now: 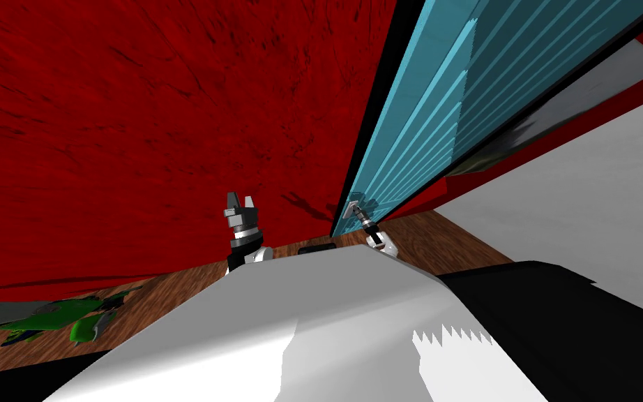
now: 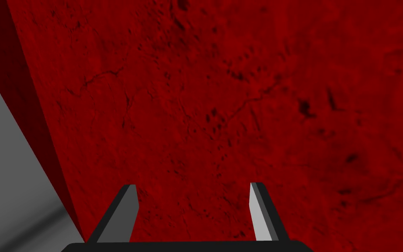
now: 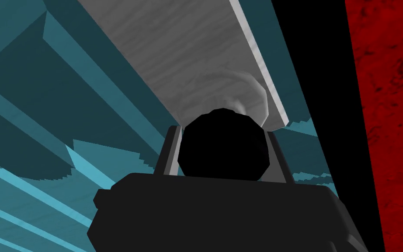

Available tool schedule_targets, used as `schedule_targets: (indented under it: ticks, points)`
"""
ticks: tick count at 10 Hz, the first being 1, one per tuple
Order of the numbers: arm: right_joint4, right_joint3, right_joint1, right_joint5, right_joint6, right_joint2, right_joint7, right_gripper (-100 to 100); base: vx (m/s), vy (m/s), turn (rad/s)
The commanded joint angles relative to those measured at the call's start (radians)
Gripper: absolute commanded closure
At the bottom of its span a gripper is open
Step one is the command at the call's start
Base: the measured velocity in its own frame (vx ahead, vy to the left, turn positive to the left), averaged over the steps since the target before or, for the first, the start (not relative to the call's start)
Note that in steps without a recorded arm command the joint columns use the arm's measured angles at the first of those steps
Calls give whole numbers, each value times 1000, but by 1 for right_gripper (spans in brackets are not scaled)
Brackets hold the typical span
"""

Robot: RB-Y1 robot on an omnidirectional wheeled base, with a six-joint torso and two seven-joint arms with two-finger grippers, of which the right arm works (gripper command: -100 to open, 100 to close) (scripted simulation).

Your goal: Pull the door open

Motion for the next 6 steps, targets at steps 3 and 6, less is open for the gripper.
schedule_targets:
  ticks: [3, 6]
  points:
    - [10, 17, -12, -31, 7, 1, -93, 100, -48, -29, 42]
    - [20, 31, -27, -63, 18, -1, -172, 100, -48, -24, 27]
